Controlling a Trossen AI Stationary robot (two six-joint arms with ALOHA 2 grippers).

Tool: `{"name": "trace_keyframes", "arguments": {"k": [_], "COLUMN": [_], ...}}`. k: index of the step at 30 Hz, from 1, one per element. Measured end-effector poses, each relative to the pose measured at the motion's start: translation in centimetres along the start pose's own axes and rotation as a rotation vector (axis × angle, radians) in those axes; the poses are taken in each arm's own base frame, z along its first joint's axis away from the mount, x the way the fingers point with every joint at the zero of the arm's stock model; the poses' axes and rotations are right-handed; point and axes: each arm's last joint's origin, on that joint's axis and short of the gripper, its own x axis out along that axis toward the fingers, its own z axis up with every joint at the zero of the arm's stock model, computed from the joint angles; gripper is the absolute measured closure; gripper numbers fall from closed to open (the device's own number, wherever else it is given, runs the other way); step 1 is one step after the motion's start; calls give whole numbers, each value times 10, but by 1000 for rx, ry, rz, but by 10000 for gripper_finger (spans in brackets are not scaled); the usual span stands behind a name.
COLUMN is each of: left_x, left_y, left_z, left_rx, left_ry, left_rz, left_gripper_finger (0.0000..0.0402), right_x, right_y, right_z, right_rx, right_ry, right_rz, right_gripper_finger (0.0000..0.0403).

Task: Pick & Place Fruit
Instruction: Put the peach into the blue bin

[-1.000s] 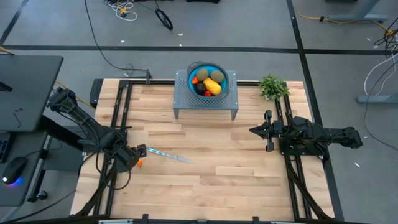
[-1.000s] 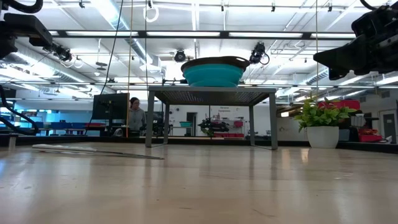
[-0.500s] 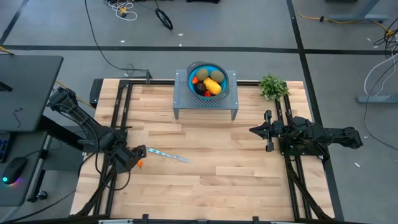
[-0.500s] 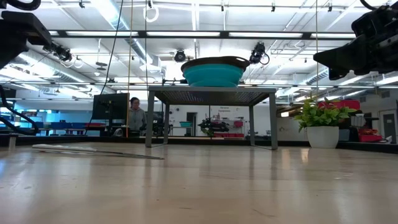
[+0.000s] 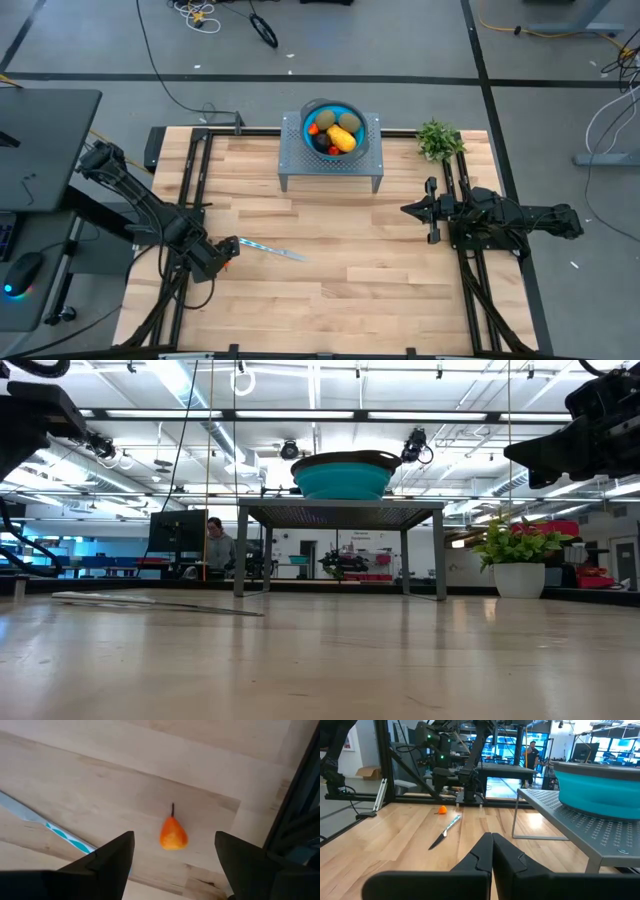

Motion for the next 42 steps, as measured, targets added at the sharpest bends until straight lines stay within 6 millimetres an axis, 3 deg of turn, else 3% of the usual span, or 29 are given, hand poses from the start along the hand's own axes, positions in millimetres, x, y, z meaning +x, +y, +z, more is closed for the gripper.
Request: {"name": "trace_keyframes", "arguments": {"k": [13,23,36,42], "left_x": [3,29,33,48], "left_y": [-1,-10,-10,-6], "left_z": [1,-8,-9,-6], "left_rx": [6,15,7,7], "left_ry": [-1,-9,-5,58], "left_rz": [-1,-22,-22,-65], "left_gripper_finger": [114,119,122,122], "right_x": [0,0,0,0], "right_y": [0,0,0,0], "right_z": [0,0,0,0], "right_rx": [0,0,0,0], "right_ry": [0,0,0,1], "right_rz": [0,0,0,0], "right_gripper_finger": [396,396,396,396]}}
